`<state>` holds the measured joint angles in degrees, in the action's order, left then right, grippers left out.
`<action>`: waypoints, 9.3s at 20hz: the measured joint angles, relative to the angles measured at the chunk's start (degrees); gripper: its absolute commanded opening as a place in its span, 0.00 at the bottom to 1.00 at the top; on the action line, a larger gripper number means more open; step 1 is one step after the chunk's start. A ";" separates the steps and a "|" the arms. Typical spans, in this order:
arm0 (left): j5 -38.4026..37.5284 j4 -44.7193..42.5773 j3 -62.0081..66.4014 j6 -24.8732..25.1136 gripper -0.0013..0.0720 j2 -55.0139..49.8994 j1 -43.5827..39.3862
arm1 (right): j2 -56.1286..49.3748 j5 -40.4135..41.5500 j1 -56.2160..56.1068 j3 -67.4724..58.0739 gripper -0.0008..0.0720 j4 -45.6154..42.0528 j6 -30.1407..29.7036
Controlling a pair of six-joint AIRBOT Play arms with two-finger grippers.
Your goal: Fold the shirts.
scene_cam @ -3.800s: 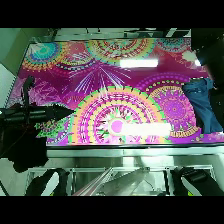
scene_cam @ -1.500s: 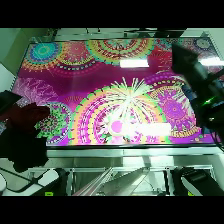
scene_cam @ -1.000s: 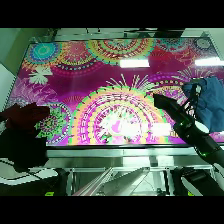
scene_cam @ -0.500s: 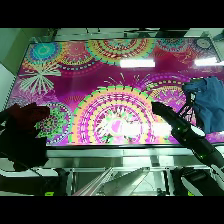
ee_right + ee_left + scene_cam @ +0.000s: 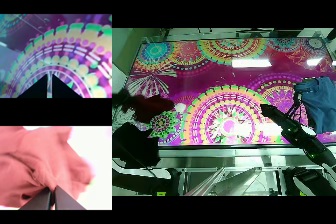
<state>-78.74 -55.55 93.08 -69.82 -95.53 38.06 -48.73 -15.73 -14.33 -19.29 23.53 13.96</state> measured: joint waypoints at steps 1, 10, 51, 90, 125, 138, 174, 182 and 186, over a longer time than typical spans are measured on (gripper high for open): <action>-2.14 6.84 2.19 0.44 0.04 0.31 -2.58 | -0.09 -1.05 0.00 0.00 0.13 -1.05 0.66; -10.58 30.71 9.77 3.48 0.04 0.57 -38.01 | -0.20 -8.98 0.04 0.00 0.48 -27.69 19.74; -8.57 16.02 -7.34 3.32 0.01 -13.03 -55.41 | -43.30 -48.94 0.72 -48.85 0.03 -60.50 29.00; -10.56 -0.42 -27.78 -1.60 0.96 5.25 -31.39 | -27.28 -51.98 33.24 -42.66 0.61 -67.71 50.58; 11.87 8.26 -42.05 3.80 0.48 4.46 -32.48 | -30.27 -35.21 19.19 -17.55 0.62 -58.69 44.92; 5.68 10.43 -38.71 5.44 0.04 1.66 -39.82 | -37.05 -39.78 19.23 -18.71 0.03 -36.33 28.28; 6.56 26.62 -13.70 13.99 0.89 -2.67 -30.27 | -41.44 -27.78 20.87 -55.63 0.65 -35.78 19.26; -9.97 28.44 1.40 8.81 0.46 -12.74 -25.09 | -38.93 -39.71 26.97 -55.43 0.51 -37.77 25.70; -14.75 30.14 -6.71 8.81 0.41 -2.21 -24.46 | -31.85 -48.28 29.40 -51.52 0.51 -44.19 29.62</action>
<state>-93.49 -25.41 86.37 -61.01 -97.73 13.61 -80.58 -64.01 15.07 -70.81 -20.67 43.57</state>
